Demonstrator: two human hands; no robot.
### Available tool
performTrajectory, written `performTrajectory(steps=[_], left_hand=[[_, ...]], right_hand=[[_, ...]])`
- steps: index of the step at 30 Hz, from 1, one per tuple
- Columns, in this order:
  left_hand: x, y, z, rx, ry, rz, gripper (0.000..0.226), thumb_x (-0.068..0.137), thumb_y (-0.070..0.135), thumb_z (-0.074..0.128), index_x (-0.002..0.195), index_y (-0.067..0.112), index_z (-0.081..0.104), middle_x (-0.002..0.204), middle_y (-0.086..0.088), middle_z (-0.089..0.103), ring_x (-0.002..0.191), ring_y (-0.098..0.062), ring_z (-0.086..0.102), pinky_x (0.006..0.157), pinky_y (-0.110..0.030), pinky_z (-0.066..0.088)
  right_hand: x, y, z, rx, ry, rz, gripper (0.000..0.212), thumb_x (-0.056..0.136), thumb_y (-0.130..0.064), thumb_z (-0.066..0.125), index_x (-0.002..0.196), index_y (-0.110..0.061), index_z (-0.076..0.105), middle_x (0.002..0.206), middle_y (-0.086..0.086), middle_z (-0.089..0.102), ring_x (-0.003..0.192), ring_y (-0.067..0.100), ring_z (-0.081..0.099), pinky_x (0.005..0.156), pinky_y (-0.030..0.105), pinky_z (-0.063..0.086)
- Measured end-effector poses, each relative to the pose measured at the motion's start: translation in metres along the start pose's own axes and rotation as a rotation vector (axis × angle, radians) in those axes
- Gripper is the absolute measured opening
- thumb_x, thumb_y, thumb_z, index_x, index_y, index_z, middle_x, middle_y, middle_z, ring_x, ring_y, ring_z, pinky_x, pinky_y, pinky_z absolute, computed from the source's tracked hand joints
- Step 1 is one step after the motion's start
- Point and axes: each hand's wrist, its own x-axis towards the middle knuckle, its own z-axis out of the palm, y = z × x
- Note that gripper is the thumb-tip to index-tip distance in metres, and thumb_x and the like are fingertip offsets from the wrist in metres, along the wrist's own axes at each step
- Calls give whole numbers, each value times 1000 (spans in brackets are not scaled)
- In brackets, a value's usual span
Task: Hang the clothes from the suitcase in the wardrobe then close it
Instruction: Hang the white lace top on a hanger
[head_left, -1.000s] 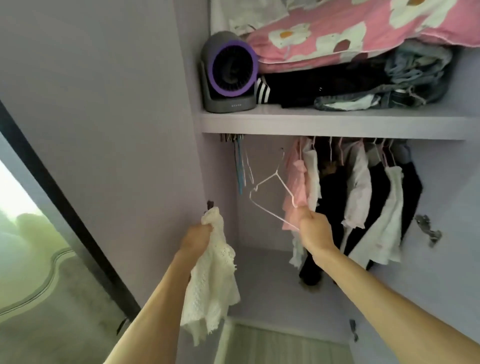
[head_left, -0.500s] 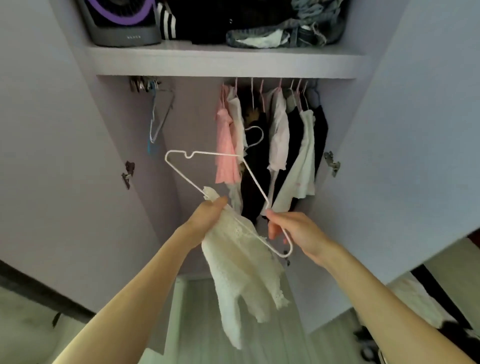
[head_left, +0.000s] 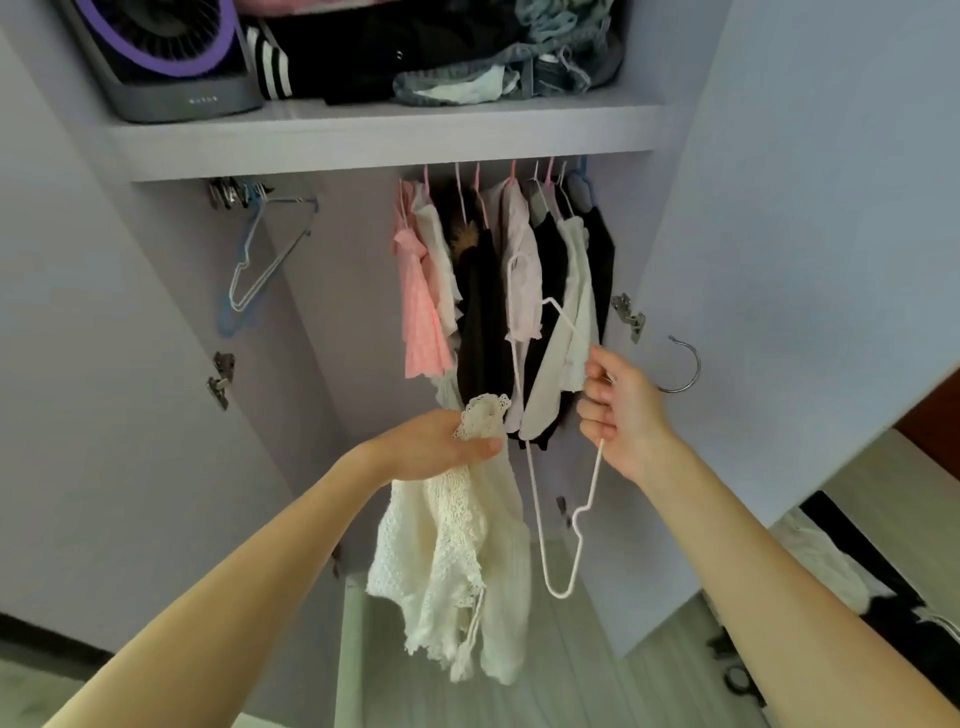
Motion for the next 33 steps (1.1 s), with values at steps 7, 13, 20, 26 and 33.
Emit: performTrajectory(steps=[7, 13, 20, 26, 33], left_hand=[[-4, 26, -15, 41, -23, 106, 17, 89, 50, 69, 98, 36, 65, 89, 6, 66, 79, -19, 58, 75, -22, 47], [-18, 1, -43, 266, 41, 21, 43, 82, 26, 80, 120, 34, 61, 100, 11, 60, 87, -5, 58, 76, -19, 46], [-39, -70, -63, 309, 280, -169, 11, 85, 39, 77, 85, 35, 67, 75, 16, 67, 71, -8, 63, 60, -21, 42], [-47, -58, -81, -57, 414, -43, 47, 83, 60, 69, 86, 13, 75, 69, 1, 46, 63, -10, 43, 64, -24, 33], [-35, 13, -82, -210, 570, 159, 51, 98, 52, 54, 68, 13, 40, 73, 4, 36, 66, -8, 36, 69, -27, 31]], right_hand=[[-14, 26, 12, -502, -267, -101, 34, 85, -36, 76, 115, -25, 66, 88, -7, 73, 42, 8, 23, 40, 23, 17], [-3, 36, 7, -666, -275, -108, 26, 90, -28, 72, 99, -4, 71, 73, 10, 42, 44, 9, 22, 45, 25, 16], [18, 22, -16, -586, 94, -229, 20, 90, -36, 71, 95, -16, 70, 86, 3, 64, 77, 16, 56, 69, 29, 43], [18, 27, -32, -625, 178, -236, 29, 89, -28, 73, 104, -4, 69, 74, 1, 56, 62, 11, 47, 60, 25, 38], [3, 14, -21, -485, 314, -325, 39, 98, -40, 53, 66, -30, 72, 67, -9, 50, 59, 11, 49, 54, 26, 36]])
